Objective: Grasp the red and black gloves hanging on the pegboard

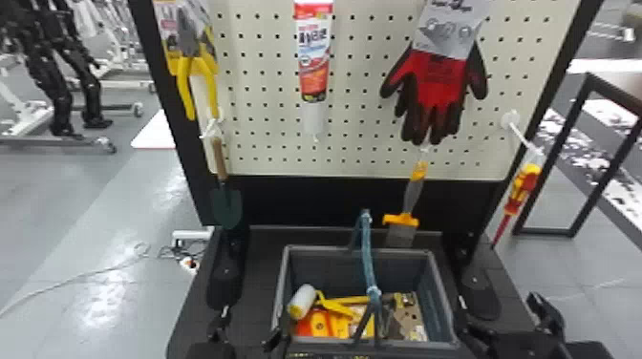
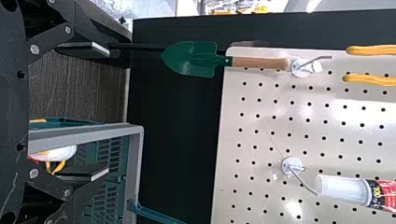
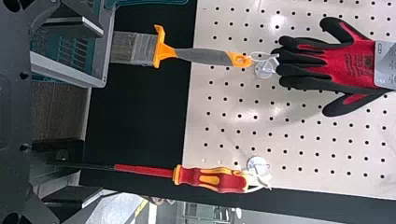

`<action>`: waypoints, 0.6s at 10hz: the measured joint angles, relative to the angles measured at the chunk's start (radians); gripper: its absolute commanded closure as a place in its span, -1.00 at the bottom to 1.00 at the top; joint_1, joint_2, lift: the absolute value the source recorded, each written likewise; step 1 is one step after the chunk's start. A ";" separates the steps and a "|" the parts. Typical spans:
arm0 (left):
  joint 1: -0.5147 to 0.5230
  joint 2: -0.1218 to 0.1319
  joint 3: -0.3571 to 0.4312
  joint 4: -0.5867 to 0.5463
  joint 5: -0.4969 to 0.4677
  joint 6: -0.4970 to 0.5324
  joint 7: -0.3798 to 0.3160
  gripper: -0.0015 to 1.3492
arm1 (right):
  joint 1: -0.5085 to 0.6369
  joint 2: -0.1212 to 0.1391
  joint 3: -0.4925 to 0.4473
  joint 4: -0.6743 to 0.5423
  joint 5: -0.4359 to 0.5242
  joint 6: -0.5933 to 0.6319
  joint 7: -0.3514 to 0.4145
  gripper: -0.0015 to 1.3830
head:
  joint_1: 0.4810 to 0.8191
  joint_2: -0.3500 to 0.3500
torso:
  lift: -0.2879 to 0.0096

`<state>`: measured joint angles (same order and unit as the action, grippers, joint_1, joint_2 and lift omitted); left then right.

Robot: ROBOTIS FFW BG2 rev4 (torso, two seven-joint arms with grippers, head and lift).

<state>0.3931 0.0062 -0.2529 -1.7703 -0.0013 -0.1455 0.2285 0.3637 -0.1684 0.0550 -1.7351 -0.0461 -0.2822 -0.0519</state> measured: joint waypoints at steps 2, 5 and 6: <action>-0.001 0.002 0.000 0.000 0.000 0.001 0.000 -0.42 | 0.000 0.003 0.000 0.000 0.000 0.000 0.000 -0.84 | -0.60 0.00 | 0.26; -0.001 0.003 0.000 0.000 0.000 0.002 0.000 -0.42 | 0.000 0.004 0.000 0.003 -0.002 0.000 0.000 -0.83 | -0.60 0.00 | 0.26; 0.000 0.003 0.000 0.000 0.000 0.003 0.000 -0.42 | -0.002 0.004 0.000 0.001 -0.006 0.000 0.000 -0.84 | -0.60 0.00 | 0.26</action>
<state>0.3927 0.0092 -0.2531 -1.7702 -0.0014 -0.1430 0.2285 0.3621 -0.1641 0.0550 -1.7337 -0.0525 -0.2822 -0.0522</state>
